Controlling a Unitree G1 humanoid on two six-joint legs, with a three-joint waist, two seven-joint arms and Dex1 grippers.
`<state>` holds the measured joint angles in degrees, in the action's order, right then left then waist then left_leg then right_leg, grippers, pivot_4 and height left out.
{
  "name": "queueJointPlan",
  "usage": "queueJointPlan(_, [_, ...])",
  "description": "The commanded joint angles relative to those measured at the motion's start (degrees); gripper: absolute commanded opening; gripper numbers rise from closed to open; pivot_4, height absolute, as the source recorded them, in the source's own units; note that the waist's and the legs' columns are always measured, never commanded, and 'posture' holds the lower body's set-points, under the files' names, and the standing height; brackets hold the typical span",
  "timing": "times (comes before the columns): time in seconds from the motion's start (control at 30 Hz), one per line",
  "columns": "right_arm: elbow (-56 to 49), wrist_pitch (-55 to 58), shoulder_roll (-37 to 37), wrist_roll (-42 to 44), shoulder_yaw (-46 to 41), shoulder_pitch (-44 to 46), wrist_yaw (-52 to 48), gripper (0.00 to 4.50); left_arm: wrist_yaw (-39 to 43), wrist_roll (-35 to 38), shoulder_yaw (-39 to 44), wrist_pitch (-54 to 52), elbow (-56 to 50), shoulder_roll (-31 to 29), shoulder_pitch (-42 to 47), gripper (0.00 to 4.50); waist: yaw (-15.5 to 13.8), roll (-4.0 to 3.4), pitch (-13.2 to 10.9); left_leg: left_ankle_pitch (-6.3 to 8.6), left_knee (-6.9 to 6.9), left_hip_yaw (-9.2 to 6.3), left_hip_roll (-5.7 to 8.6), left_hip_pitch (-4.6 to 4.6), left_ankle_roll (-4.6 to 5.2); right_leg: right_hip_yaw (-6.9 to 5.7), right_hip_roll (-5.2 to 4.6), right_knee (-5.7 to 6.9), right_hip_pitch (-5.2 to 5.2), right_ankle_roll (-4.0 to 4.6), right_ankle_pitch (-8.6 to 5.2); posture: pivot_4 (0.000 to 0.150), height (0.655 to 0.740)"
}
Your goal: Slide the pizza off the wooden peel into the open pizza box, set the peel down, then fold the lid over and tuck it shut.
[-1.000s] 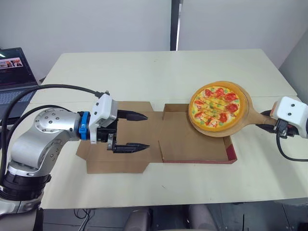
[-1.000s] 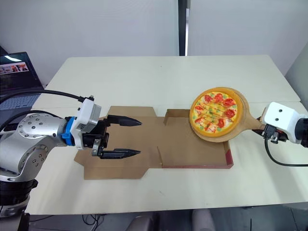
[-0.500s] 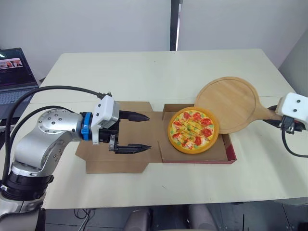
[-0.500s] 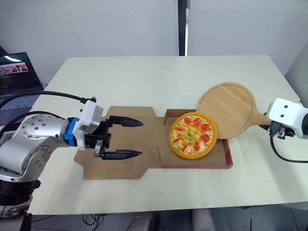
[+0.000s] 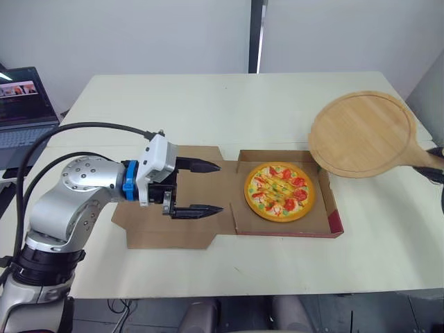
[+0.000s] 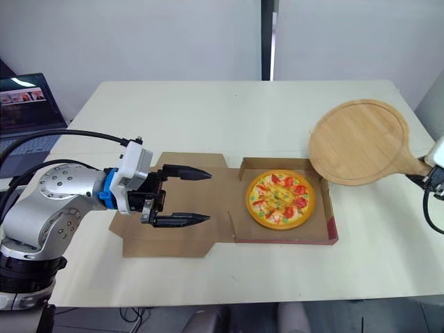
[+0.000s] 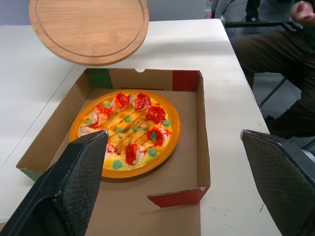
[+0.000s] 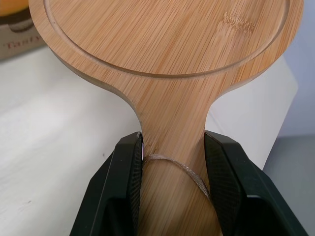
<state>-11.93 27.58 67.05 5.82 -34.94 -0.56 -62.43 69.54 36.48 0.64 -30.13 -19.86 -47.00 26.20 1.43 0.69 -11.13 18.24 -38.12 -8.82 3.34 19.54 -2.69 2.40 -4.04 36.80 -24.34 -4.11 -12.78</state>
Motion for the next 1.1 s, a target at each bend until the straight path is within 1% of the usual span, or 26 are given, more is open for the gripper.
queueJointPlan(0.03, [-2.67,2.74,-2.0,1.07,-7.7,-1.65,1.27,1.59,-0.76,1.95,0.5,-0.74,-0.86,1.29,2.7,4.5,0.01,0.0,0.0,0.0,-0.02,0.01,0.0,0.0,0.0,0.01,0.0,0.03,0.0,0.0,0.0,0.15,0.7341])
queueJointPlan(0.23, [-4.66,8.93,-11.0,4.04,-12.62,-5.13,5.83,1.59,-5.18,6.55,1.32,-5.67,-1.59,5.13,7.86,4.5,0.11,0.01,0.0,0.0,-0.04,0.02,-0.02,-0.11,0.0,0.02,0.01,0.07,0.21,-0.02,0.0,0.15,0.7341])
queueJointPlan(0.33, [-5.64,12.26,-15.68,5.71,-12.28,-4.59,9.99,1.59,-6.64,7.84,1.42,-7.62,-1.49,5.91,9.81,4.5,0.38,-0.01,0.01,-0.01,-0.04,0.12,-0.02,-0.13,0.0,0.1,0.01,0.12,0.22,-0.02,0.0,0.15,0.7341])
queueJointPlan(0.43, [-4.72,14.77,-18.25,6.28,-10.93,-4.13,13.67,1.59,-6.24,7.85,0.73,-8.18,-1.58,5.45,10.84,4.5,0.4,-0.07,0.04,-0.01,-0.02,0.19,-0.04,-0.21,-0.01,0.13,0.01,0.16,0.22,-0.03,0.0,0.15,0.7341])
queueJointPlan(0.5, [-3.29,16.14,-18.82,6.44,-9.97,-4.07,15.21,1.59,-5.89,6.98,-0.2,-8.11,-2.05,5.19,11.16,4.5,0.36,-0.06,0.04,-0.01,-0.02,0.22,-0.03,-0.42,-0.01,0.16,0.01,0.16,0.22,-0.01,0.02,0.15,0.7341])
queueJointPlan(0.67, [1.7,16.57,-18.88,6.87,-5.15,-3.67,17.18,1.59,-7.0,5.58,-2.23,-7.78,-2.71,6.74,11.52,4.5,0.27,-0.06,0.04,-0.01,-0.01,0.23,-0.03,-0.48,0.0,0.17,0.01,0.13,0.28,-0.01,0.02,0.15,0.7341])
queueJointPlan(0.77, [4.66,16.5,-18.91,7.32,-2.31,-2.2,18.66,1.59,-7.82,6.18,-2.51,-8.32,-2.92,7.75,12.08,4.5,0.35,-0.06,0.04,-0.01,0.0,0.29,-0.03,-0.5,0.0,0.22,0.01,0.14,0.28,-0.01,0.02,0.15,0.7341])
queueJointPlan(1.1, [9.94,16.3,-20.89,9.41,1.79,-0.85,21.48,1.59,-9.34,6.22,-2.81,-8.42,-3.27,9.34,12.49,4.5,0.4,-0.06,0.04,-0.01,0.02,0.31,-0.04,-0.52,-0.01,0.23,0.01,0.13,0.28,-0.06,-0.01,0.15,0.7341])
